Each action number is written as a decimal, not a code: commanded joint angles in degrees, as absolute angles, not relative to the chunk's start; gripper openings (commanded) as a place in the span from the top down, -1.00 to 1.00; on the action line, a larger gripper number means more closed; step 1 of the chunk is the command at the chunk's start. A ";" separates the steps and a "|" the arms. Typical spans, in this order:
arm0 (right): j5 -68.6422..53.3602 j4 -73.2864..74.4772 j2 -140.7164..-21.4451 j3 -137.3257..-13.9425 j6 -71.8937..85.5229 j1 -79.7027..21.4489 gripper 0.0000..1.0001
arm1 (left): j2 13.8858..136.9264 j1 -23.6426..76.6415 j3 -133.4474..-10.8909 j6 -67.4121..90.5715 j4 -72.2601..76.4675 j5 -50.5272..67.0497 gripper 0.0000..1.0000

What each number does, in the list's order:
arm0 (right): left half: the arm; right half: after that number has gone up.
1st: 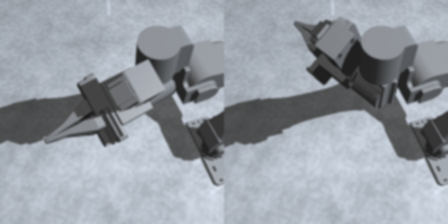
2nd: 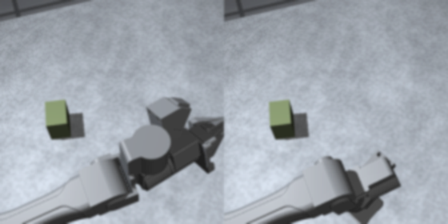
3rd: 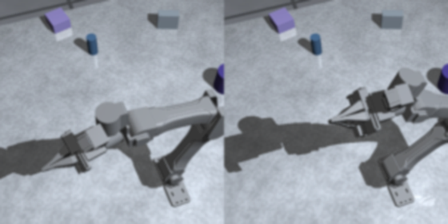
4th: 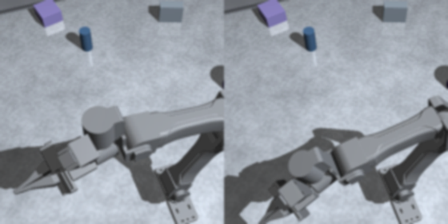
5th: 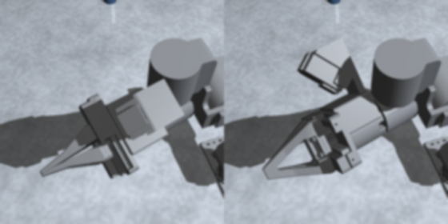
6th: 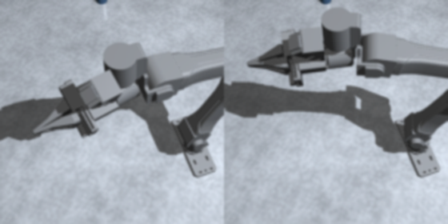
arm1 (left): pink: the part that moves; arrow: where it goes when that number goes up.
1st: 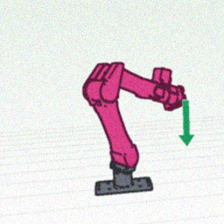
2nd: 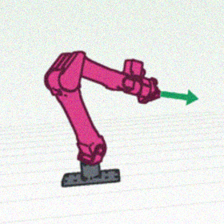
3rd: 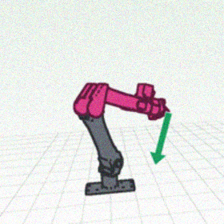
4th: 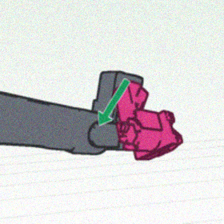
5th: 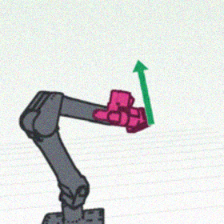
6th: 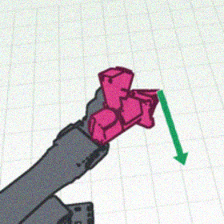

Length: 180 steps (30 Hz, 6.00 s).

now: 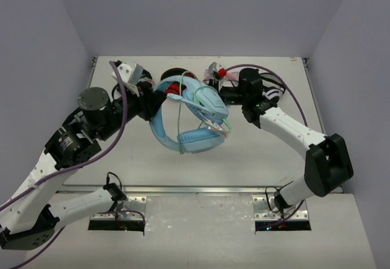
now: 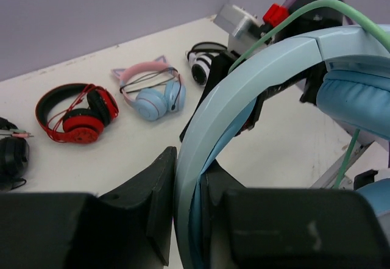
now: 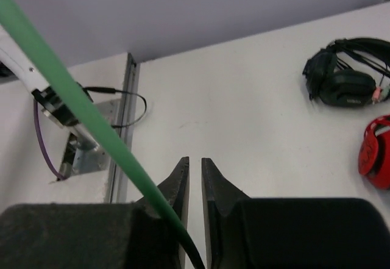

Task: Wrap the headphones

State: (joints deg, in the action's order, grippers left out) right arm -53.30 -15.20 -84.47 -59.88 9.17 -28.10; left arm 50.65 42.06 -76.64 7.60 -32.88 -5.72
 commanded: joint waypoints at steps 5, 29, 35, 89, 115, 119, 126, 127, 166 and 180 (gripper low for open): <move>-59.76 -57.19 -95.96 -57.40 37.68 -28.04 0.97 | 51.94 42.45 -87.35 13.18 -27.94 -20.70 0.99; -44.48 -54.41 -81.48 -33.49 32.87 -42.01 0.97 | 78.31 26.29 -103.54 22.15 -30.06 -42.37 0.99; -43.95 -52.65 -79.10 -30.06 31.64 -45.87 0.86 | 79.01 20.84 -100.37 23.12 -28.39 -39.47 0.99; 2.11 19.42 -72.24 -72.24 -34.80 -46.23 0.91 | 66.53 43.59 -54.58 0.53 -25.84 -14.85 0.99; -16.34 21.80 -76.29 -72.51 -26.37 -34.37 0.56 | 56.43 44.38 -55.37 0.79 -21.98 -6.15 0.99; -26.17 21.97 -75.67 -71.28 -23.30 -31.21 0.53 | 55.11 44.30 -56.16 0.62 -19.69 -5.54 0.99; -39.98 23.13 -76.82 -70.32 -18.91 -27.16 0.16 | 57.65 44.30 -59.59 0.53 -18.28 -6.94 0.99; -41.99 22.33 -76.56 -69.44 -18.20 -26.55 0.15 | 57.83 44.21 -59.94 0.61 -17.59 -8.42 0.99; -20.75 35.77 -83.32 -82.18 16.53 -19.41 -0.70 | 75.15 34.62 -63.37 -8.35 -19.16 26.36 0.99; -20.66 44.64 -81.38 -75.94 10.46 -31.20 -0.24 | 78.92 41.13 -64.86 -11.87 -23.38 25.22 0.99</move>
State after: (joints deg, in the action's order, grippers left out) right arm -20.95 42.30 -82.98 -76.60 14.41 -29.43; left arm 79.02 40.91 -62.76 -12.78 -25.80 22.31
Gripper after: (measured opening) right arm 0.627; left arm 0.137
